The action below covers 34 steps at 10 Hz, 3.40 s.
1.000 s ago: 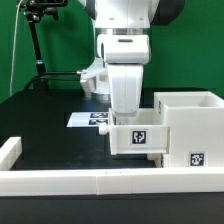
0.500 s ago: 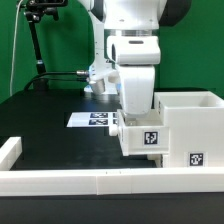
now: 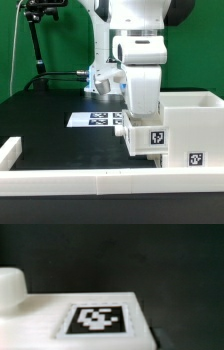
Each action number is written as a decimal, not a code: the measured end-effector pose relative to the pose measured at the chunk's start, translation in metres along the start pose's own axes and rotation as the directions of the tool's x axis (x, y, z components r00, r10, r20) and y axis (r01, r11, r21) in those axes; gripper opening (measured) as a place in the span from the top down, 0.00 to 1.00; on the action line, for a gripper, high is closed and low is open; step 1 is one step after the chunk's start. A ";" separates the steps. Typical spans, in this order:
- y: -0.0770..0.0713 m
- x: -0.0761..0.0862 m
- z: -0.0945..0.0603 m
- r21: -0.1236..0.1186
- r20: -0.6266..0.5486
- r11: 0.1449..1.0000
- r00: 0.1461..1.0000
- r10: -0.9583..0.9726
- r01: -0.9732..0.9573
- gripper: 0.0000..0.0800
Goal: Assemble drawer
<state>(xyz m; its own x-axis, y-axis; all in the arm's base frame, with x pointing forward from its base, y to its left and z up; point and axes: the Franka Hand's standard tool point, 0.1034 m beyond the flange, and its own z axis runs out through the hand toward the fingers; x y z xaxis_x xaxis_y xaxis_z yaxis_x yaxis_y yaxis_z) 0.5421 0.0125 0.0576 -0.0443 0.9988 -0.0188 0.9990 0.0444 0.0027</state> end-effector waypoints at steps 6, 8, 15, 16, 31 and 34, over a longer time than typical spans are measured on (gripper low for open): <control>0.004 -0.011 -0.044 -0.017 0.023 1.000 0.999 0.023 -0.022 0.21; 0.001 -0.039 -0.048 -0.014 0.033 1.000 0.999 0.016 -0.016 0.19; -0.011 -0.084 -0.002 0.058 -0.110 0.998 0.994 -0.015 0.021 0.19; -0.009 -0.084 0.003 0.071 -0.141 0.997 0.990 -0.001 0.011 0.19; 0.003 0.020 0.003 0.146 -0.161 0.946 0.937 0.310 -0.288 0.19; -0.024 -0.013 0.008 0.145 -0.141 0.935 0.928 0.344 -0.324 0.19</control>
Offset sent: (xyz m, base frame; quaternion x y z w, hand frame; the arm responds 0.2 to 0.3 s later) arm -0.0062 -0.0001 0.0300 0.0053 -0.0153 0.0066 0.9998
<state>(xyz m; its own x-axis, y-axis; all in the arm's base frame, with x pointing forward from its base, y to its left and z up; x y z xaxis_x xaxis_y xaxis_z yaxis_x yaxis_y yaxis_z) 0.5191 -0.0016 0.0499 0.3019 0.9452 0.1244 0.9488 -0.2850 -0.1364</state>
